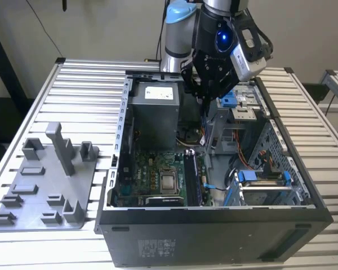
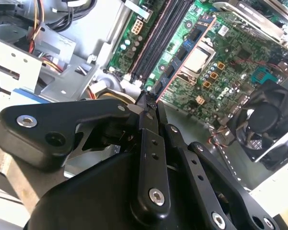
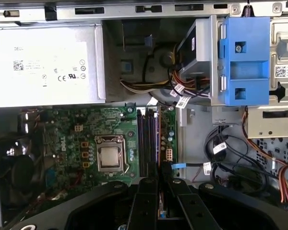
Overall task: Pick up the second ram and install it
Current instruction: 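Insert the second ram into the second slot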
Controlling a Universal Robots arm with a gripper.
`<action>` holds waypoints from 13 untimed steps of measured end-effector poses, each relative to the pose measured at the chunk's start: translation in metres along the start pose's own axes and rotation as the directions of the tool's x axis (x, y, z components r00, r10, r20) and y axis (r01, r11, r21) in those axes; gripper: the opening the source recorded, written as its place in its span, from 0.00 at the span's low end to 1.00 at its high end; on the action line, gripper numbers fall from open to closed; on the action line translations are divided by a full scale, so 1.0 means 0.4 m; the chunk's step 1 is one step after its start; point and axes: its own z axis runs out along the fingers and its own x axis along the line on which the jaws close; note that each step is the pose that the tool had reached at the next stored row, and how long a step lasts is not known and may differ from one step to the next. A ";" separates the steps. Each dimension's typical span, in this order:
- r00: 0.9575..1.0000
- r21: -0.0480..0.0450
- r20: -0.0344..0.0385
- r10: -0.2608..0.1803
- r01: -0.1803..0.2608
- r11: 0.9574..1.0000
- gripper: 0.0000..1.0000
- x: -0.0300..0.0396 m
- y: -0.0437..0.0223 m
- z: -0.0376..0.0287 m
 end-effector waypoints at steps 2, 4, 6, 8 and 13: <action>1.000 0.000 0.000 0.000 0.000 1.000 0.14 0.000 0.000 0.007; 1.000 0.000 0.000 0.000 0.000 1.000 0.14 0.000 0.000 0.015; 1.000 0.000 0.000 0.000 0.000 1.000 0.14 0.000 0.000 0.022; 1.000 0.000 0.000 0.000 0.000 1.000 0.14 0.000 0.000 0.030; 1.000 0.000 -0.003 0.000 0.000 1.000 0.14 0.001 0.000 0.045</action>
